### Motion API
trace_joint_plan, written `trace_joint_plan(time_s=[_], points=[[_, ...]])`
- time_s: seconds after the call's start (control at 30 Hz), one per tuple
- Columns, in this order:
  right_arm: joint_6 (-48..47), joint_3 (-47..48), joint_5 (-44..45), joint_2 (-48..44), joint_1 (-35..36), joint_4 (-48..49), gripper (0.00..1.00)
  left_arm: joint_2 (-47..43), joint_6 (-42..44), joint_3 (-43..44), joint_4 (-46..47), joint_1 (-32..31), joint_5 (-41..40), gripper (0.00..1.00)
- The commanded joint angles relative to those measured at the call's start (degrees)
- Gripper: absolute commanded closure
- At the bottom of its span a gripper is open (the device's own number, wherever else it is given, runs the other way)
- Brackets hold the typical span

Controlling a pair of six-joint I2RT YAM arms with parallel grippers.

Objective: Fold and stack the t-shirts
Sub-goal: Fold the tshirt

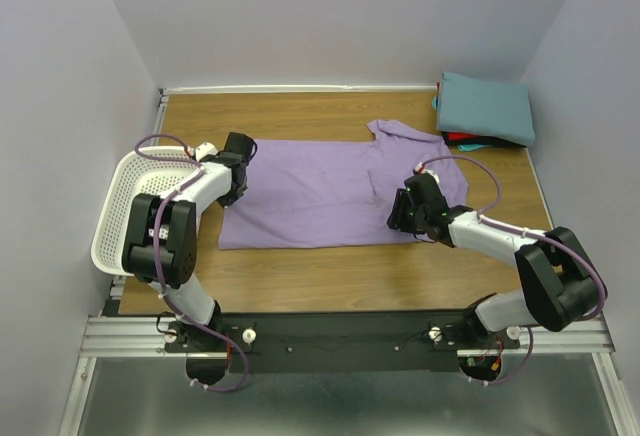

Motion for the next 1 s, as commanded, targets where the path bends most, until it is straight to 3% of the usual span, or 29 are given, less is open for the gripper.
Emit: trace_joint_plan(time_s=[0.0, 0.3, 0.6, 0.67, 0.97], points=[[0.5, -1.7, 1.0, -0.2, 0.4, -4.1, 0.45, 1.5, 0.7, 0.2, 2.4, 0.2, -1.0, 1.0], [-0.5, 6.0, 1.7, -0.1, 0.4, -4.4, 0.45, 1.3, 1.4, 0.0, 4.0, 0.2, -0.2, 1.0], [-2.7, 18.6, 7.9, 10.7, 0.8, -6.3, 0.48, 1.0, 2.2, 0.1, 4.4, 0.2, -0.1, 1.0], [-3.0, 20.1, 8.9, 12.5, 1.0, -7.0, 0.53, 1.1, 2.5, 0.0, 4.5, 0.2, -0.1, 1.0], [-4.3, 25.2, 14.7, 18.6, 4.3, -8.5, 0.53, 1.3, 2.7, 0.1, 4.7, 0.2, 0.2, 1.0]])
